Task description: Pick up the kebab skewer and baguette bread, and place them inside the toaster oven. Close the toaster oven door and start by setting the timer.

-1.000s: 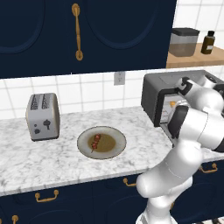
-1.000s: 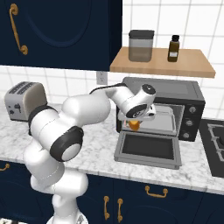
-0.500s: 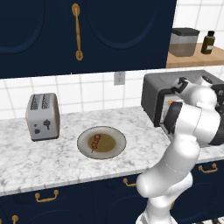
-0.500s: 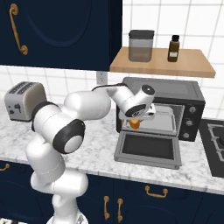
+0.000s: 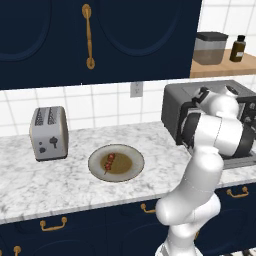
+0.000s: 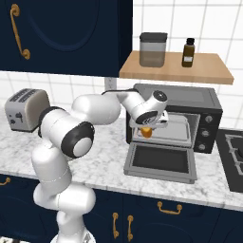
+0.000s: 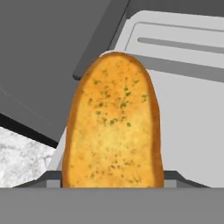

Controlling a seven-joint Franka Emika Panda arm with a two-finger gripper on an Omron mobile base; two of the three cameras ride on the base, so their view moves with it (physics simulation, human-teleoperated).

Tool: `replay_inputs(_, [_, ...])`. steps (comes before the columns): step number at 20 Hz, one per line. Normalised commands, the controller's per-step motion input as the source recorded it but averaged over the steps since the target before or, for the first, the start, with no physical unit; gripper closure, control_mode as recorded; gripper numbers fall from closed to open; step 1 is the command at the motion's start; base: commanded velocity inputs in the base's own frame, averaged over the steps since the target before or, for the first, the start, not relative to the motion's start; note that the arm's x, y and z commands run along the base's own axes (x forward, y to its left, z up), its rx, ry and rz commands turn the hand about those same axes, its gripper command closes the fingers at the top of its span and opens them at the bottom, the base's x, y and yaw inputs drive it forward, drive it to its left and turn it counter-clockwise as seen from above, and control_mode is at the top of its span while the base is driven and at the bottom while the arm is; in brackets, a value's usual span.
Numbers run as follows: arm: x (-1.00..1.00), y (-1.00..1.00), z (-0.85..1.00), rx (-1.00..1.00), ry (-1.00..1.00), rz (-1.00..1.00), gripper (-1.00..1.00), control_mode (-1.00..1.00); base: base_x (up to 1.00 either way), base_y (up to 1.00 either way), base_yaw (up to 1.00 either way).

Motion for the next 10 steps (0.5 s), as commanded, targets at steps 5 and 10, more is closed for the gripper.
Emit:
replay_inputs(5, [-0.03,-0.01,-0.11,0.0,0.0,0.0,-1.0,-1.0,0.0,0.0,0.0])
replay_inputs(10, [-0.35,-0.12,-0.04,0.0,-0.01,0.0,-1.0,-1.0,0.0,0.0,0.0])
